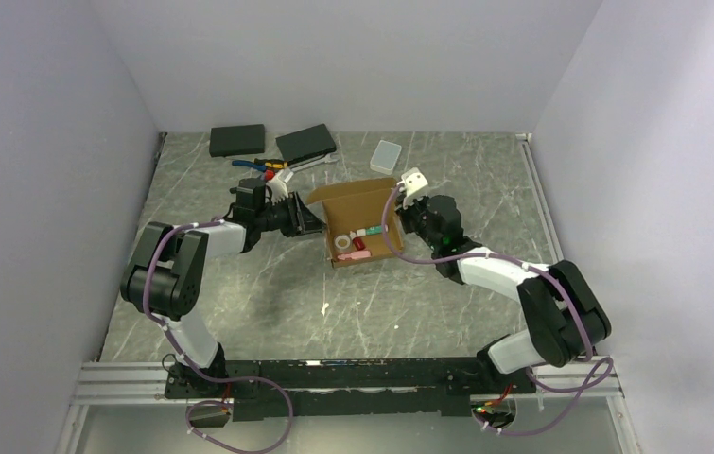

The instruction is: Fold the paper box

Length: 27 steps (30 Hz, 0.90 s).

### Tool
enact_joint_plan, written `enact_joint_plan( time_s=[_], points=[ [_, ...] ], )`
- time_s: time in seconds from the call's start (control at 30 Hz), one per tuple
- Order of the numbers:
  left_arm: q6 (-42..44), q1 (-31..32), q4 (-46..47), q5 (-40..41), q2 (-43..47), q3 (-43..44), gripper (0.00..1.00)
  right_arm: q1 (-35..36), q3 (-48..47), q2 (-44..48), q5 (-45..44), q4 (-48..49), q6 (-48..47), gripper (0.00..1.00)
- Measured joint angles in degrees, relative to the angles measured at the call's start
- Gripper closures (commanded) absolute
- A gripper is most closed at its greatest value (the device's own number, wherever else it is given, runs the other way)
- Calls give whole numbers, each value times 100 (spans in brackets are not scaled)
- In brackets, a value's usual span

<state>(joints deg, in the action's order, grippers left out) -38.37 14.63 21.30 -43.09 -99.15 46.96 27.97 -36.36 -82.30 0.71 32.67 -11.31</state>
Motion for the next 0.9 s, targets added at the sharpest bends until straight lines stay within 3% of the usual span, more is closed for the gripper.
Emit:
enact_joint_plan(
  time_s=[0.9],
  points=[
    [26, -9, 28, 92, 22, -282, 68, 37, 0, -168, -310, 4, 1045, 99]
  ],
)
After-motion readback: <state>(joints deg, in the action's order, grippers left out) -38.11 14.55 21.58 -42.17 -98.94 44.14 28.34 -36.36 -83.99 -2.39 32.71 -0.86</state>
